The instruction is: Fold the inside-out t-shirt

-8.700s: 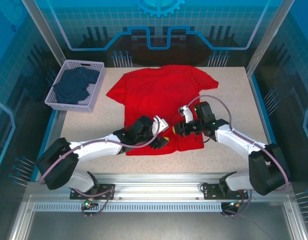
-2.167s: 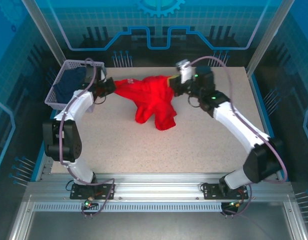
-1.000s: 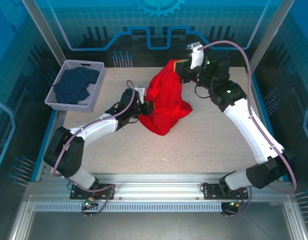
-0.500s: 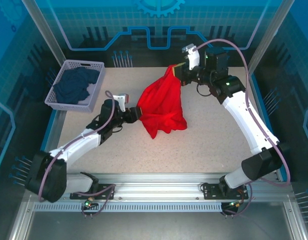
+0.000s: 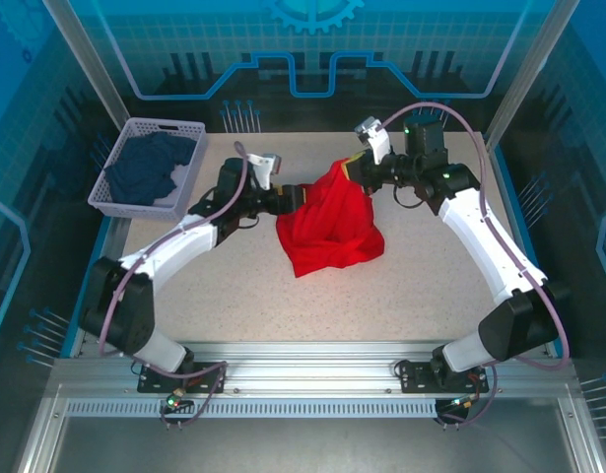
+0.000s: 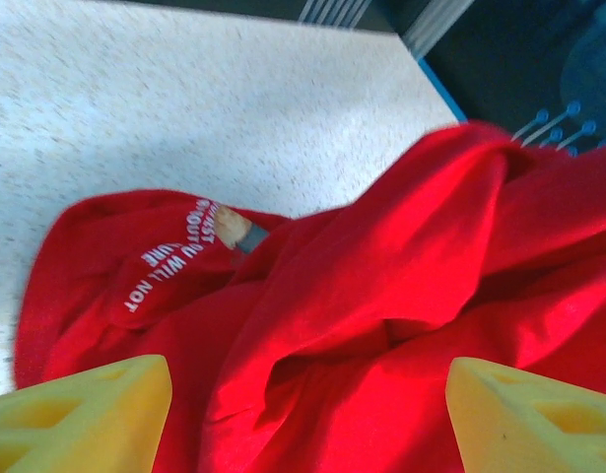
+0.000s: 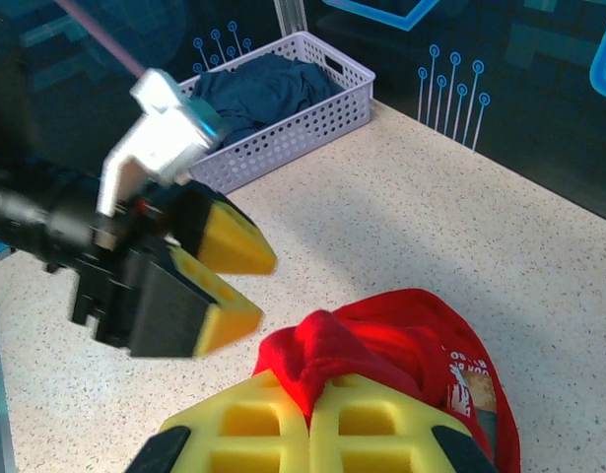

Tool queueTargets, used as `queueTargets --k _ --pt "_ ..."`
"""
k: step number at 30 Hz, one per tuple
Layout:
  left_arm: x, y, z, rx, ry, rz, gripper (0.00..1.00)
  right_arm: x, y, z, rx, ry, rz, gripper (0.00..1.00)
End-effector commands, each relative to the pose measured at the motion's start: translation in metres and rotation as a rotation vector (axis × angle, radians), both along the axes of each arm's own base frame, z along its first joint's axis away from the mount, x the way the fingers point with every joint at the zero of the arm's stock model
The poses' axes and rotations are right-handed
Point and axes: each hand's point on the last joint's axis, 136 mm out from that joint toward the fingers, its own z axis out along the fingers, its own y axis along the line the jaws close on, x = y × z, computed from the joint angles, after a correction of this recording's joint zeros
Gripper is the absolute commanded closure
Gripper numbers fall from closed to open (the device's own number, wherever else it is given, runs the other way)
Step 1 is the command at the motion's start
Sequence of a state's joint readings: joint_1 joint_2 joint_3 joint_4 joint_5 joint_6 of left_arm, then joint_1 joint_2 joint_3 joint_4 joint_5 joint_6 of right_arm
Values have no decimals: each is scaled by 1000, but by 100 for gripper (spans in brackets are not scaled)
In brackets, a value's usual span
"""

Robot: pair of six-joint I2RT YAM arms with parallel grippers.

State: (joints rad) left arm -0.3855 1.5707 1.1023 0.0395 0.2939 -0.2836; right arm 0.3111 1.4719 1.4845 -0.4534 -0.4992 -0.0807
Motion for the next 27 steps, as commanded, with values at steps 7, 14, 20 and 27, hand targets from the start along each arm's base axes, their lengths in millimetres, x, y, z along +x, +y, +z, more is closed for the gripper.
queueTargets --k 7,14,20,27 --pt "35 -43 -20 -14 76 -122 65 -12 -7 15 14 -68 17 100" --pt "45 6 77 -255 -57 -10 100 -3 -37 47 -3 -144 -142 100" --pt "-5 57 199 -436 -308 49 100 -5 -76 119 104 -223 -385 100" --pt "-25 84 211 -434 -391 136 100 -13 -78 97 52 -226 -412 100"
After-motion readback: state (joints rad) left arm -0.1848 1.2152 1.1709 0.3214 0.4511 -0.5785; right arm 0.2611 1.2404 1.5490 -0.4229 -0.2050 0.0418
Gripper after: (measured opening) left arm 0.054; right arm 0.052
